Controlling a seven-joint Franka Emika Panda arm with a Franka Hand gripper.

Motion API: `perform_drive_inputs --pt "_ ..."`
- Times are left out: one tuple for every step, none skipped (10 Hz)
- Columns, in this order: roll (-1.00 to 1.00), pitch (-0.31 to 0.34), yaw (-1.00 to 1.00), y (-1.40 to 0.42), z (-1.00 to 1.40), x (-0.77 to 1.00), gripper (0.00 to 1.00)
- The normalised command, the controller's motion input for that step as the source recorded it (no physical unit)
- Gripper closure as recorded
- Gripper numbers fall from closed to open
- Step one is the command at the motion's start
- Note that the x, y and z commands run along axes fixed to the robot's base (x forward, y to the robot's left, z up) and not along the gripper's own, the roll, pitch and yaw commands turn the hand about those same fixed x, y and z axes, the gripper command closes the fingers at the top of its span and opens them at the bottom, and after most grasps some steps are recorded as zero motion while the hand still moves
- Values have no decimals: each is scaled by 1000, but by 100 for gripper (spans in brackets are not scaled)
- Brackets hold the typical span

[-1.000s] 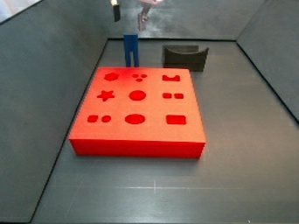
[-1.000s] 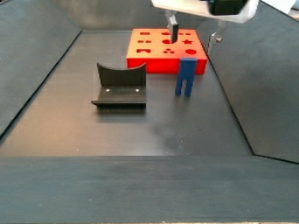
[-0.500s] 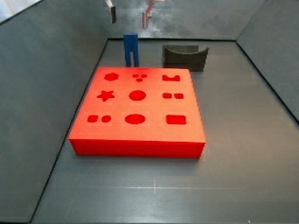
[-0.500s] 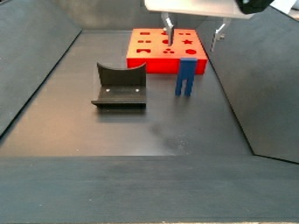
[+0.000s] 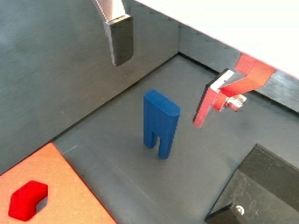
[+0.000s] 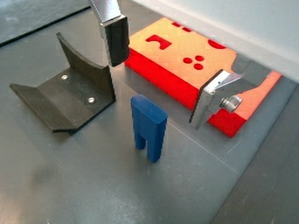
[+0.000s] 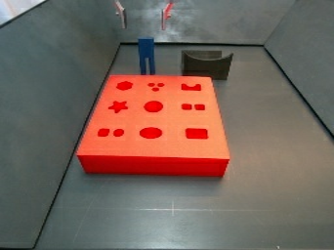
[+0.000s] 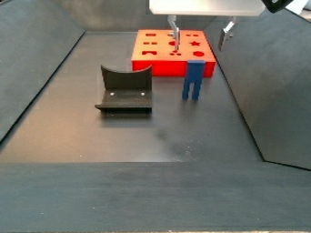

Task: Pick up the square-circle object. Move up. Rotate the square-circle object. Place the square-circle object on the fixture. Regrasp the square-circle object. Move to above the board. Insert the square-circle object.
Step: Rotate the square-circle object.

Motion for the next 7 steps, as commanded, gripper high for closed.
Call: perform_drive_inputs --pt "-102 14 148 0 -1000 0 0" --pt "-100 9 97 0 -1000 4 0" --pt "-100 -20 64 -1 -1000 25 0" --pt "-103 -30 49 -3 -964 28 0" --pt "-107 -35 40 -4 -824 29 0" --pt "-113 -38 36 -4 -630 29 0" --pt "-117 -39 34 -5 -484 33 0"
